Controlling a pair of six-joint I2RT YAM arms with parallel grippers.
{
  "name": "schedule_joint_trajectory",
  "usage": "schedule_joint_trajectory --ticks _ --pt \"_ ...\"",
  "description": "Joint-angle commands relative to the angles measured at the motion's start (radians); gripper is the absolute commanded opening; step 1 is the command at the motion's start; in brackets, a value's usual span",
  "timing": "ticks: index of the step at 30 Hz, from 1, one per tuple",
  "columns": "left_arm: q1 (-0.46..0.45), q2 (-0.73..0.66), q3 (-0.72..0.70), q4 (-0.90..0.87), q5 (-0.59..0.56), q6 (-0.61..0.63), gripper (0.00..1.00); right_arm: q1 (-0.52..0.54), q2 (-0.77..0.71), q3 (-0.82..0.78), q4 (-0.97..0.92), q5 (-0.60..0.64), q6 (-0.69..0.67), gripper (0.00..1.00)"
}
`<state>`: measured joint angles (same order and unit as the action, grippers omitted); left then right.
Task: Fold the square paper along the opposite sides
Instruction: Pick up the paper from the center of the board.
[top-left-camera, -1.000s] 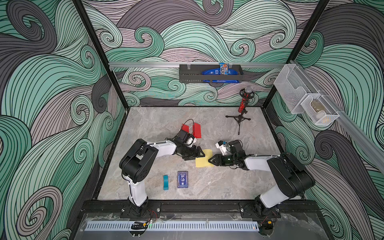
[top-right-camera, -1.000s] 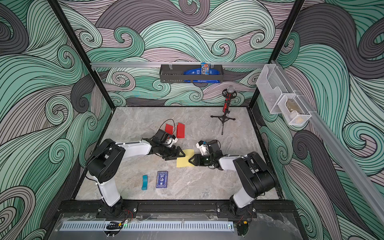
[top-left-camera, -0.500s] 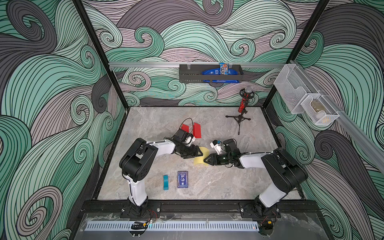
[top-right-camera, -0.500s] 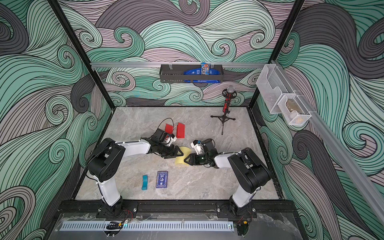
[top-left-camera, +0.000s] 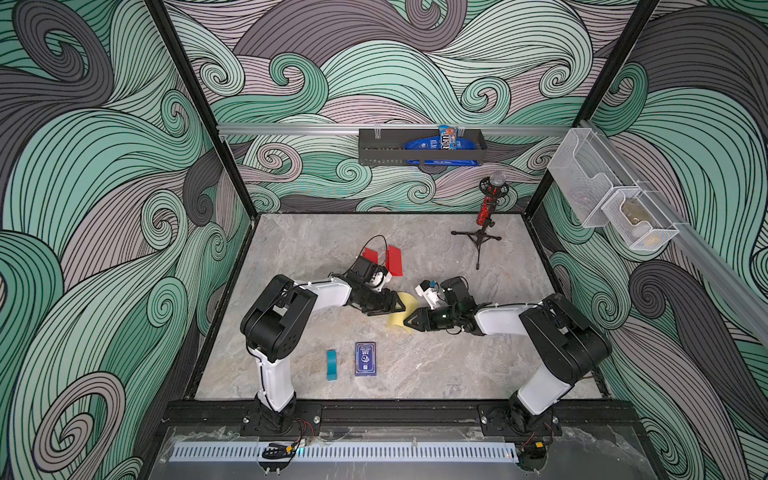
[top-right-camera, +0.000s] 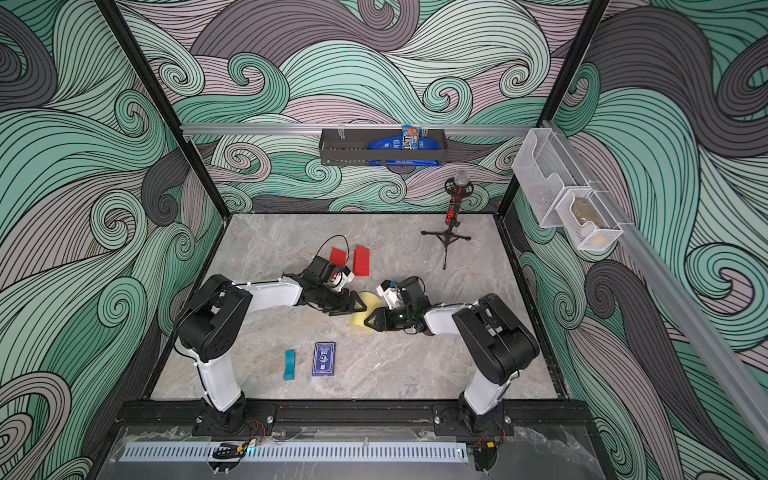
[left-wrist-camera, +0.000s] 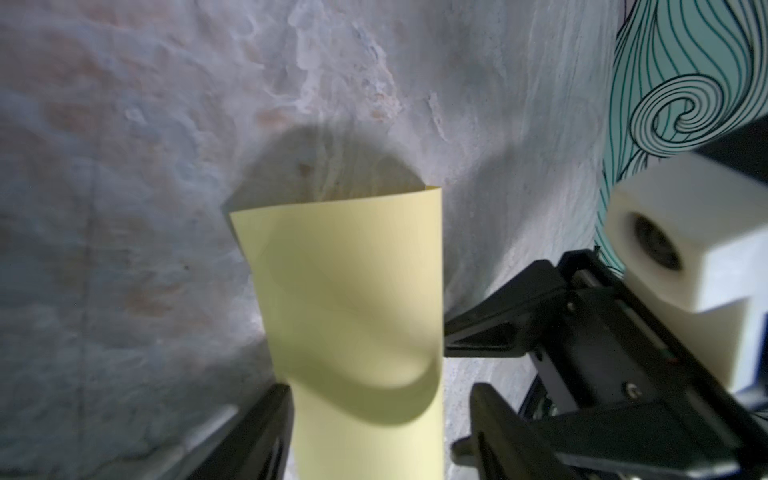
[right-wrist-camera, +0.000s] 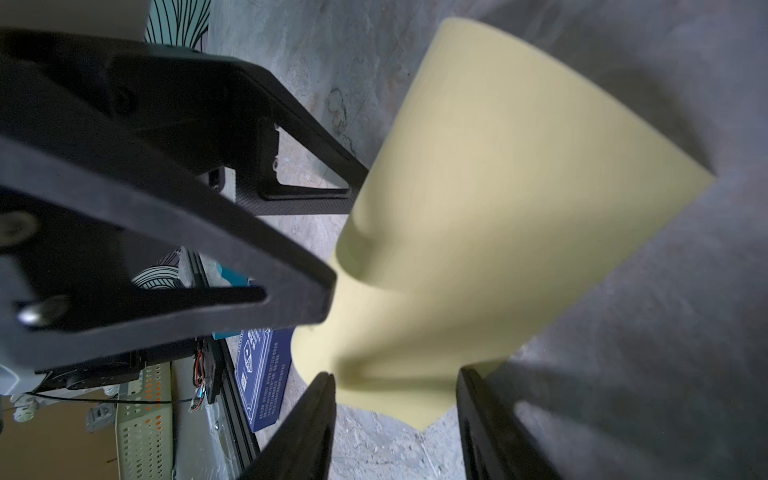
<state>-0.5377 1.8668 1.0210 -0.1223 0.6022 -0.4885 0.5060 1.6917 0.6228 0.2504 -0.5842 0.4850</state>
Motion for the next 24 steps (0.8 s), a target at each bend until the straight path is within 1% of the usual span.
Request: schedule_joint_trajectory --ticks 1,3,5,12,16,19,24 --pt "0.01 0.026 -0.022 -0.102 -0.072 0.016 0.78 0.012 0.018 0.025 -0.009 0.005 -0.011 0.49" --pt "0.011 0.029 -0.023 -0.104 -0.075 0.018 0.78 0.012 0.018 0.03 -0.008 0.002 -0.012 0.49" --pt "0.012 0.039 -0.025 -0.105 -0.075 0.019 0.74 0.014 0.014 0.032 -0.01 0.001 -0.014 0.48" --pt "0.012 0.055 -0.033 -0.103 -0.09 0.021 0.44 0.013 -0.021 0.019 -0.01 0.005 -0.014 0.49" --pt "0.017 0.036 -0.021 -0.118 -0.096 0.022 0.33 -0.008 -0.063 0.023 -0.02 -0.001 -0.004 0.49" --pt "0.032 -0.01 -0.013 -0.113 -0.06 0.013 0.29 -0.043 -0.129 0.034 -0.034 -0.011 0.011 0.51" --pt "0.074 -0.122 -0.01 -0.054 0.088 -0.025 0.28 -0.106 -0.213 0.04 -0.036 -0.09 0.057 0.53"
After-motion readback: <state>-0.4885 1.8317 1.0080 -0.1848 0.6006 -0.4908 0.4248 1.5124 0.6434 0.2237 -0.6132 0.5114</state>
